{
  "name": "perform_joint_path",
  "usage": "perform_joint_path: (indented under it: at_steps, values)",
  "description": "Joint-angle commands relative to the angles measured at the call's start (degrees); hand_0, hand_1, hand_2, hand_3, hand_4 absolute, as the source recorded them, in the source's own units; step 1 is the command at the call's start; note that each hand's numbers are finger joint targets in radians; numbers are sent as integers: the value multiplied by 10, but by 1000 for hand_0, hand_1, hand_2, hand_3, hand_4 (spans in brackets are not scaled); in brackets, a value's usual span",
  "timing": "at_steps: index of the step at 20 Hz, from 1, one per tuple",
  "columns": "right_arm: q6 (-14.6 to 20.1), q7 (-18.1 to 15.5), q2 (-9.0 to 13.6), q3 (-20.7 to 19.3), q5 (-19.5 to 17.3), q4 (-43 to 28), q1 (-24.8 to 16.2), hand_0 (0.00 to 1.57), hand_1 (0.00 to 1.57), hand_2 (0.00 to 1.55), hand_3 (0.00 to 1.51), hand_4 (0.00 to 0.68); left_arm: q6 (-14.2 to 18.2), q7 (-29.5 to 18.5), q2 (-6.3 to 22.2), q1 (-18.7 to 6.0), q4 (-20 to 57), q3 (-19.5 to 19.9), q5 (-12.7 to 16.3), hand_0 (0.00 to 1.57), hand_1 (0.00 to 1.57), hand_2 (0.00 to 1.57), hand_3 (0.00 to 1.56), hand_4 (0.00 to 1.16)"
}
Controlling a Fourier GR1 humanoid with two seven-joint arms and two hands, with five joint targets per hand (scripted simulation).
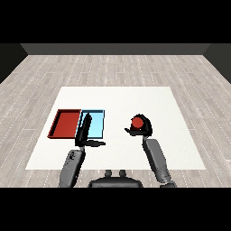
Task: Pick the red can and put it in the red box
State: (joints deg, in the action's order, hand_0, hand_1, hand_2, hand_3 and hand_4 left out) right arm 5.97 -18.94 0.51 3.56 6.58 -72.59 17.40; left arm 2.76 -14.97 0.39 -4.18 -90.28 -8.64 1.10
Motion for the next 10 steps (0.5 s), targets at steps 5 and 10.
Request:
perform_joint_path:
  at_steps: [5,10]
  values:
    - [64,-4,-5,67,25,-5,26,1425,1425,1443,1423,662,52,19,-4,-49,36,-82,24,0,0,0,0,0]
    - [68,-52,-5,80,38,41,35,1410,1410,1436,1418,653,68,23,-4,-20,8,-120,33,0,0,0,0,0]
